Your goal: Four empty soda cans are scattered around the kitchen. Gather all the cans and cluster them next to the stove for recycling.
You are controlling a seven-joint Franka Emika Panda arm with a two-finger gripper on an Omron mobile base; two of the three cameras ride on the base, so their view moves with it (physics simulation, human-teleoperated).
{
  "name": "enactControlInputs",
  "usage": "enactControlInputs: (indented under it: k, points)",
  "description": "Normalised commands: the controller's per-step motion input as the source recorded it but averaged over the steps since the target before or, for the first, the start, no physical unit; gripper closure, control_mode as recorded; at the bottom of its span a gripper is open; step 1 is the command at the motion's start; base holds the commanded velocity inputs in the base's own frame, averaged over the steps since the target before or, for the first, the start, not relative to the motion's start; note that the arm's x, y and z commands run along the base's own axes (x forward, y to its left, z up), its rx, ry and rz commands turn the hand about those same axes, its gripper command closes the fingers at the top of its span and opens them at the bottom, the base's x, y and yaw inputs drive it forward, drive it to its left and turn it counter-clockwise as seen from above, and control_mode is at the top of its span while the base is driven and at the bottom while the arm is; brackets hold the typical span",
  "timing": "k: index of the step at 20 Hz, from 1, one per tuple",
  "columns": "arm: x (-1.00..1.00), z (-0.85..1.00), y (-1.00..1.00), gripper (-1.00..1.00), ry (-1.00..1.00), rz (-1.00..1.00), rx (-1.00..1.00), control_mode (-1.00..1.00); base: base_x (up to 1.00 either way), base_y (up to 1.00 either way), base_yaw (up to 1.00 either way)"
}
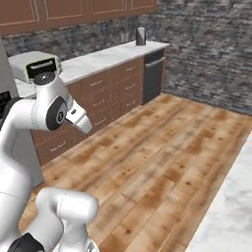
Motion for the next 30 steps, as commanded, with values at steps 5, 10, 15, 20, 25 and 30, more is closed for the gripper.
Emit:
enactControlInputs:
  k: [5,10,15,20,25,30]
  points:
    - [0.00,0.00,0.00,-1.00,0.00,0.00,0.00,1.00,0.98,0.30,-0.60]
    - [0.00,0.00,0.00,-1.00,0.00,0.00,0.00,1.00,1.00,0.16,-0.52]
    - [0.00,0.00,0.00,-1.00,0.00,0.00,0.00,1.00,1.00,0.00,-0.26]
    - [0.00,0.00,0.00,-1.00,0.00,0.00,0.00,1.00,1.00,0.07,-0.08]
    - [0.00,0.00,0.00,-1.00,0.00,0.00,0.00,1.00,1.00,0.02,-0.02]
    - [0.00,0.00,0.00,-1.00,0.00,0.00,0.00,1.00,1.00,0.07,0.00]
